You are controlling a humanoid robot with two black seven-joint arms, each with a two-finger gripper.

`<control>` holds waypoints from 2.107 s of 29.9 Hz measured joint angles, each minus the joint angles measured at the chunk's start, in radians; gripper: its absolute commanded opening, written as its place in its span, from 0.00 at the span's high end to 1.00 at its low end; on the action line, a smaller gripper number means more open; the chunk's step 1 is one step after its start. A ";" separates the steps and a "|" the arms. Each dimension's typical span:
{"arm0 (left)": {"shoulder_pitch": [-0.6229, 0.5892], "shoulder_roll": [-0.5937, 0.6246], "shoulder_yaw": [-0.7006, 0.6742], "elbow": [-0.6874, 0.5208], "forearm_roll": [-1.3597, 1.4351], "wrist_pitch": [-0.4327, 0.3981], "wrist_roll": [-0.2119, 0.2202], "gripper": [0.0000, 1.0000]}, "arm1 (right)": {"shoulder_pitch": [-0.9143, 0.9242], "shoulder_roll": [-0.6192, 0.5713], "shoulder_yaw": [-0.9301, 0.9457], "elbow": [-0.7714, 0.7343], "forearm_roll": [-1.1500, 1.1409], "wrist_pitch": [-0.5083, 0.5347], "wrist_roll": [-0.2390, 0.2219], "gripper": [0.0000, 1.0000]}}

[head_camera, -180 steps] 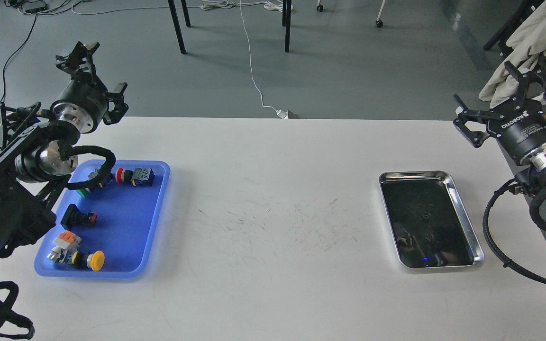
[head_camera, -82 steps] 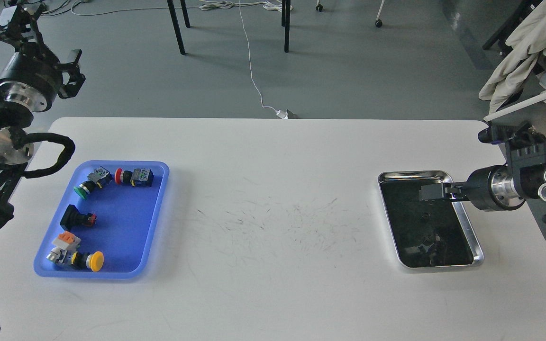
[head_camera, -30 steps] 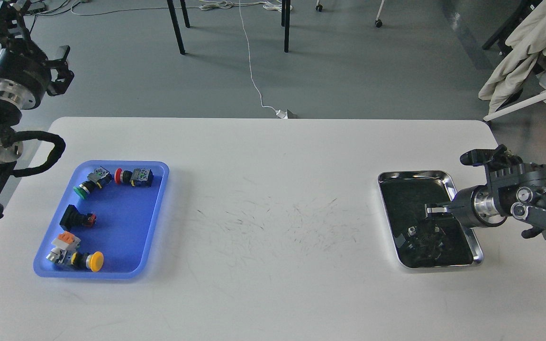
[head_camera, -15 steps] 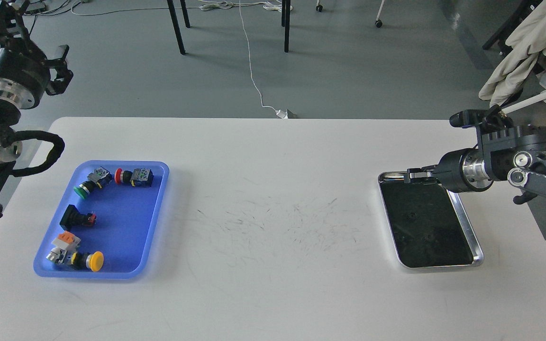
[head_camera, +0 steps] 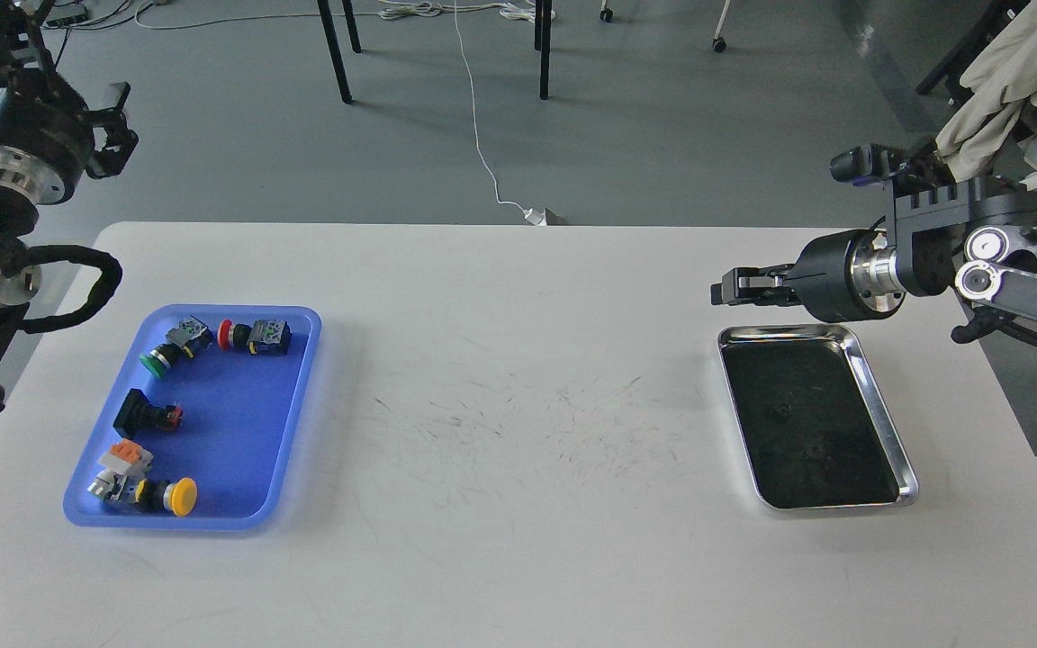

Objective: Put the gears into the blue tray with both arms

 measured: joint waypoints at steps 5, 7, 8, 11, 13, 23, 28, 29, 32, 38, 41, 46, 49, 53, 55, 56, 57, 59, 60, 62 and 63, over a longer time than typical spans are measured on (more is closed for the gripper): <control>0.000 0.005 0.000 0.000 0.000 0.001 0.000 0.02 | -0.015 -0.036 -0.035 -0.003 -0.016 0.030 -0.001 0.04; 0.000 0.006 0.000 0.000 0.000 0.001 0.000 0.02 | -0.022 -0.040 -0.060 -0.009 -0.032 0.036 -0.001 0.04; 0.000 0.007 0.000 0.000 0.000 0.001 0.000 0.02 | -0.026 -0.041 -0.072 -0.014 -0.042 0.036 -0.001 0.04; 0.000 0.010 0.000 0.000 0.000 0.001 -0.001 0.02 | -0.050 -0.041 -0.089 -0.041 -0.069 0.037 -0.001 0.04; 0.000 0.011 0.001 0.000 0.000 0.000 -0.001 0.02 | -0.079 -0.036 -0.092 -0.069 -0.091 0.037 -0.001 0.04; 0.000 0.012 0.003 0.000 0.000 0.000 -0.001 0.02 | -0.171 0.004 -0.091 -0.118 -0.129 0.022 0.004 0.10; 0.000 0.009 0.003 0.000 0.000 0.000 -0.001 0.02 | -0.178 0.042 -0.091 -0.139 -0.129 0.016 0.005 0.12; 0.001 0.009 0.003 0.001 0.000 0.000 -0.001 0.02 | -0.180 0.051 -0.092 -0.145 -0.129 0.015 0.005 0.12; 0.001 0.009 0.003 0.005 0.000 0.000 -0.001 0.02 | -0.188 0.073 -0.092 -0.157 -0.129 0.015 0.005 0.12; 0.001 0.010 0.002 0.007 0.000 0.000 -0.001 0.02 | -0.204 0.096 -0.093 -0.180 -0.129 0.014 0.005 0.14; 0.000 0.011 0.002 0.007 0.000 0.000 -0.001 0.02 | -0.206 0.097 -0.093 -0.183 -0.129 0.014 0.005 0.17; 0.000 0.011 0.003 0.006 0.000 0.000 -0.001 0.02 | -0.207 0.097 -0.094 -0.184 -0.136 0.015 0.006 0.27; 0.000 0.011 0.003 0.006 0.000 0.000 -0.001 0.02 | -0.209 0.097 -0.094 -0.187 -0.148 0.015 0.007 0.31; 0.000 0.011 0.003 0.006 0.000 0.000 -0.001 0.02 | -0.216 0.097 -0.094 -0.195 -0.152 0.015 0.007 0.38; 0.000 0.011 0.003 0.006 0.000 0.000 -0.001 0.02 | -0.220 0.097 -0.094 -0.196 -0.152 0.015 0.007 0.45; 0.000 0.011 0.003 0.006 0.000 0.000 -0.001 0.02 | -0.222 0.097 -0.094 -0.196 -0.152 0.015 0.007 0.49; 0.000 0.011 0.003 0.007 0.000 0.000 -0.001 0.02 | -0.222 0.097 -0.094 -0.196 -0.153 0.015 0.007 0.52; 0.000 0.011 0.003 0.007 0.000 0.000 -0.001 0.02 | -0.223 0.098 -0.094 -0.196 -0.157 0.015 0.007 0.58; 0.000 0.011 0.003 0.007 0.000 0.000 -0.001 0.02 | -0.223 0.098 -0.094 -0.197 -0.158 0.015 0.007 0.60; 0.000 0.011 0.003 0.007 0.000 0.000 -0.001 0.02 | -0.223 0.098 -0.094 -0.197 -0.159 0.015 0.007 0.69; 0.000 0.011 0.003 0.007 0.000 0.000 -0.001 0.02 | -0.223 0.098 -0.094 -0.197 -0.160 0.015 0.007 0.74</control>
